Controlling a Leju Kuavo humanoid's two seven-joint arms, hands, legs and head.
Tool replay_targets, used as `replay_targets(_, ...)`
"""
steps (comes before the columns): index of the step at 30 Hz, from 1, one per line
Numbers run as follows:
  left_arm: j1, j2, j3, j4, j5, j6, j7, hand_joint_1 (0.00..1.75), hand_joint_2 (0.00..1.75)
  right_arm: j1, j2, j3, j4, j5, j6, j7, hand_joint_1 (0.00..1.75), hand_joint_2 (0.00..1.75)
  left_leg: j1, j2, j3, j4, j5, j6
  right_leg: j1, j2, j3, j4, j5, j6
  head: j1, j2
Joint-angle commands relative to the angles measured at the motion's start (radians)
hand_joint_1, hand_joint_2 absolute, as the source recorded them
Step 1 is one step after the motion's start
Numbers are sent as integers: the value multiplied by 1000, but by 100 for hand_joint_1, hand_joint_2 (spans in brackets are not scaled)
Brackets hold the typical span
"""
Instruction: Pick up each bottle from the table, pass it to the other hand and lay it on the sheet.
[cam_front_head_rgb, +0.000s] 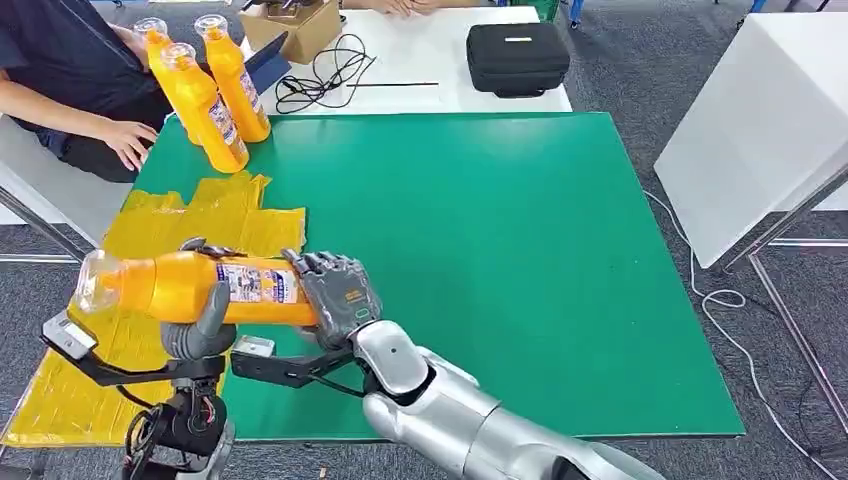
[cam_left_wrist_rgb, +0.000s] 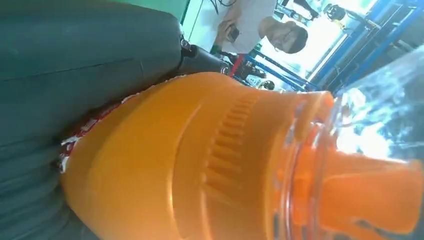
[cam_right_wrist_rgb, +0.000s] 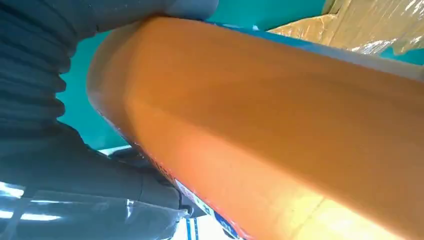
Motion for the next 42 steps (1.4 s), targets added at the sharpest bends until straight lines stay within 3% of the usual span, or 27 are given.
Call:
replay_targets(1,-89,-6,48,-18,-28,11,4,175,175,14,-37,-140,214,51,-27,-101,175,175,2,-6,6,-1,-1,0,2,-8,9,-3,-2,2,0,0)
replay_targets(2,-75,-3,63,-25,-38,13,2,175,175,33,-60,-221,199,23,-27,-115,175,175,1,-6,4,-2,0,0,1,-7,7,-3,-1,1,0,0)
replay_targets(3,-66,2,78,-24,-40,12,1,175,175,48,-85,-295,177,-31,0,-157,2,175,1,-5,3,-1,0,0,1,-5,5,-2,-1,1,0,0)
replay_targets(4,-56,5,96,-22,-44,10,-1,175,175,53,-115,-356,159,-59,17,-177,0,0,2,-7,4,-1,0,0,2,-8,8,-4,-2,2,0,0)
replay_targets(8,-3,3,202,-13,-68,-29,-2,175,175,170,-253,-690,-103,-17,52,-231,0,0,1,-7,5,-2,-1,0,1,-8,9,-4,-2,2,0,0)
replay_targets(10,4,0,243,9,-71,-65,4,175,175,252,-271,-823,-266,48,129,-243,0,0,2,-10,9,-1,-2,1,2,-11,15,-6,-3,4,2,0)
replay_targets(11,4,-3,248,11,-71,-71,5,175,175,261,-270,-837,-283,60,143,-243,0,0,-1,-13,2,-1,0,1,-1,-12,7,-2,-2,2,-1,0)
replay_targets(17,-6,-7,247,19,-76,-82,10,175,175,288,-235,-878,-305,112,144,-236,0,0,-1,-9,3,0,-1,0,-1,-9,7,-2,-1,2,2,0)
replay_targets(21,-28,-8,291,82,-67,-107,15,175,175,391,-266,-957,-483,129,158,-255,0,0,0,-8,3,0,-2,0,0,-9,8,-2,-2,2,1,0)
replay_targets(24,-31,-24,322,80,-80,-114,8,175,175,431,-287,-983,-525,141,179,-282,0,0,0,-9,2,0,0,1,0,-9,5,-2,-1,2,1,0)
replay_targets(25,-18,-42,345,44,-97,-94,2,175,175,436,-291,-986,-522,110,191,-327,0,0,1,-11,7,0,-3,0,1,-12,12,-3,-3,3,0,0)
replay_targets(26,-6,-48,356,21,-101,-82,-1,175,175,435,-294,-981,-511,112,194,-333,0,0,0,-8,2,0,-1,1,0,-8,6,-2,-1,2,1,0)
replay_targets(32,200,-176,508,-233,-143,-33,-25,175,175,389,-264,-911,-407,68,198,-436,0,0,0,5,4,1,-4,1,0,5,5,-2,0,3,1,0)
replay_targets(34,256,-220,561,-315,-151,-28,-20,175,175,365,-250,-889,-420,52,216,-445,0,0,0,4,2,1,-4,1,0,4,4,-1,0,2,0,0)
replay_targets(42,238,-241,586,-314,-164,-37,-6,175,175,366,-262,-876,-438,47,229,-433,0,0,0,-3,2,1,-3,0,0,-2,5,-2,-1,2,1,0)
